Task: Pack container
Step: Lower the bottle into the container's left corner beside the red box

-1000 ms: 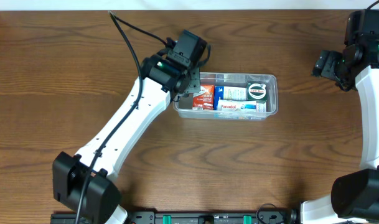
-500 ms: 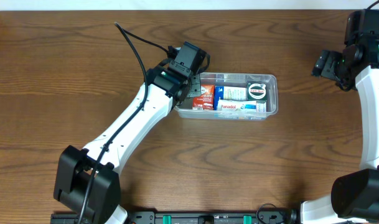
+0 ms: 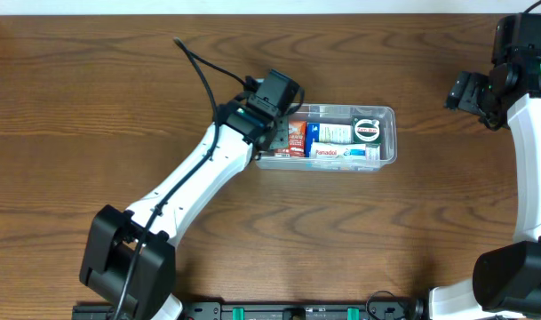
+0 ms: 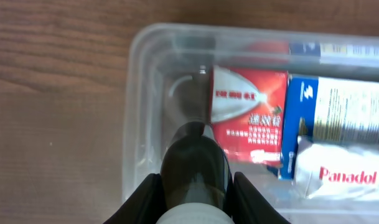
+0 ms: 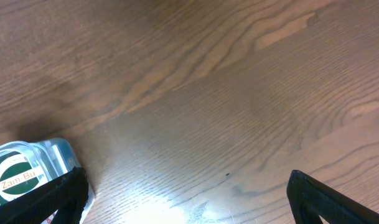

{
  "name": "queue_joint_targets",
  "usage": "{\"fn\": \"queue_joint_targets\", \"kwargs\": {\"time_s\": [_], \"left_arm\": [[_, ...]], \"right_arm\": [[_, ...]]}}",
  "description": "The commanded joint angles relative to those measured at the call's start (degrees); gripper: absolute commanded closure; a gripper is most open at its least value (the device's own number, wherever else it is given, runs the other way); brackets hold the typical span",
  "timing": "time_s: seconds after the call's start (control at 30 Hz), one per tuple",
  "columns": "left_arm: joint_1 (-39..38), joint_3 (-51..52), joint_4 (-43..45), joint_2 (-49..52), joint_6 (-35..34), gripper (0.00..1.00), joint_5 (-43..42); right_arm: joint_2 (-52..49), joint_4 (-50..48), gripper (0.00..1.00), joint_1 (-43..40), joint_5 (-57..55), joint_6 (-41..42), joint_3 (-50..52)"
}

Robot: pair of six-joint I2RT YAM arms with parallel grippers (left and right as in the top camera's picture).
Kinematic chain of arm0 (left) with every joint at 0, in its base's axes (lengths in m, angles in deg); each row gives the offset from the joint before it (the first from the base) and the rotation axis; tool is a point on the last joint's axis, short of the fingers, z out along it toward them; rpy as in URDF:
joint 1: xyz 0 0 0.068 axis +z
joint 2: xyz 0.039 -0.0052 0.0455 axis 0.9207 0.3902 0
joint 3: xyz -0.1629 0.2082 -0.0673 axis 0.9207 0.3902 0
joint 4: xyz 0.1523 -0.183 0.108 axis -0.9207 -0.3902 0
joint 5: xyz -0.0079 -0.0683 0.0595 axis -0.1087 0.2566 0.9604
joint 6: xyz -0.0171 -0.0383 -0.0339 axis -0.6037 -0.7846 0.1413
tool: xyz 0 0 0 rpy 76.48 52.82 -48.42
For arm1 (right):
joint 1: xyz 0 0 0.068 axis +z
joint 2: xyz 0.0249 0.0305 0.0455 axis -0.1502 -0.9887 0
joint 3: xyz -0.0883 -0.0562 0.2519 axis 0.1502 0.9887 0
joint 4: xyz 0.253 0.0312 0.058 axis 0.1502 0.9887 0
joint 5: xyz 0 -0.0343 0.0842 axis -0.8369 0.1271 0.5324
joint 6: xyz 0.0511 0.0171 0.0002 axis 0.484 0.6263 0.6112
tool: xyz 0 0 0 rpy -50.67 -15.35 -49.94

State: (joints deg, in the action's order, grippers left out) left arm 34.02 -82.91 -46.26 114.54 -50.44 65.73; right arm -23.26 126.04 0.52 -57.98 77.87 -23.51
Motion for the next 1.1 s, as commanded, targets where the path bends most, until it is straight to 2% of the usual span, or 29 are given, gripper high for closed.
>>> {"fn": "queue_joint_targets", "kwargs": {"time_s": [0.0,0.33,0.5,0.7,1.07], "left_arm": [[-1.2,-0.1,-0.9,0.2,1.0,0.85,0.9],[-2.4,-0.1,-4.8,0.2,1.0,0.86,0.9],[-2.4,-0.1,-2.1,0.2,0.9,0.85,1.3],[-2.4,-0.1,-0.2,0.2,-1.6,0.85,6.6],[-2.4,-0.1,2.6,0.5,-2.3,0.85,8.5]], "right_arm": [[-0.1,0.0,0.01,-0.5,-0.8,-0.3,-0.2],[-0.1,0.0,0.01,-0.5,-0.8,-0.3,-0.2],[-0.1,0.0,0.01,-0.4,-0.8,-0.3,-0.2],[-0.1,0.0,0.01,-0.5,-0.8,-0.3,-0.2],[-0.1,0.0,0.01,-0.4,-0.8,-0.3,-0.2]]}}
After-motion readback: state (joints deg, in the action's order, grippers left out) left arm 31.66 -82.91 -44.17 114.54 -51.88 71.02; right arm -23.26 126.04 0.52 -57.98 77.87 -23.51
